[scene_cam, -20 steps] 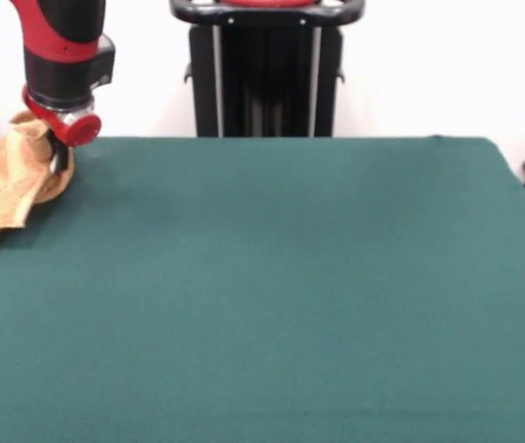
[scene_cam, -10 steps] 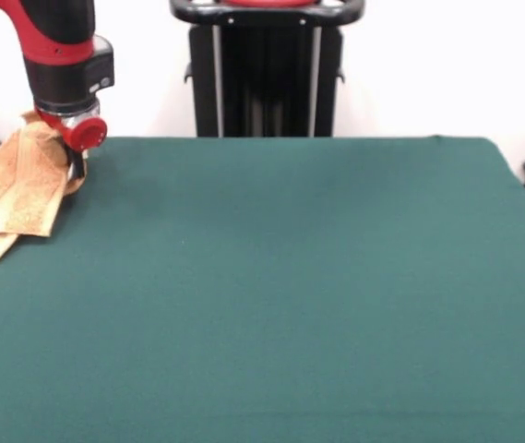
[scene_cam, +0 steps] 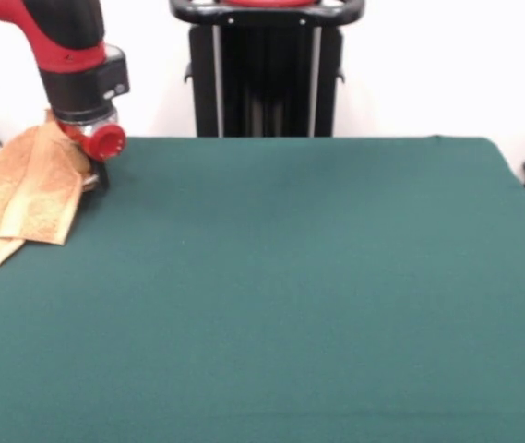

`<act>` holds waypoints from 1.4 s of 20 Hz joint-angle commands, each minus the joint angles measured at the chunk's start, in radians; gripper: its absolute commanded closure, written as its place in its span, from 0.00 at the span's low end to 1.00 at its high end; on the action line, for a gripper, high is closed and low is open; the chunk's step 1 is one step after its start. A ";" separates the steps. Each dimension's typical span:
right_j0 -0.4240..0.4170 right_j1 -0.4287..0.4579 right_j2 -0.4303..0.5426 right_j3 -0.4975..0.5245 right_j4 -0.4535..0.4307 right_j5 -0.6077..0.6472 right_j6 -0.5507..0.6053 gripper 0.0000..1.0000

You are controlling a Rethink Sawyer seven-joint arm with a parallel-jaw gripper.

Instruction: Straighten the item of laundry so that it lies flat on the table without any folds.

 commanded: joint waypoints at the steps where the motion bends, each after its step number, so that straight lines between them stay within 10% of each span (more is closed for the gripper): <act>1: 0.005 0.157 0.277 0.161 0.047 -0.179 0.092 1.00; 12: -0.026 0.156 0.325 0.182 0.080 -0.168 0.110 1.00; 18: 0.113 0.053 0.176 0.172 0.105 -0.148 0.175 1.00; 28: 0.048 -0.119 0.259 0.282 0.160 -0.044 0.102 1.00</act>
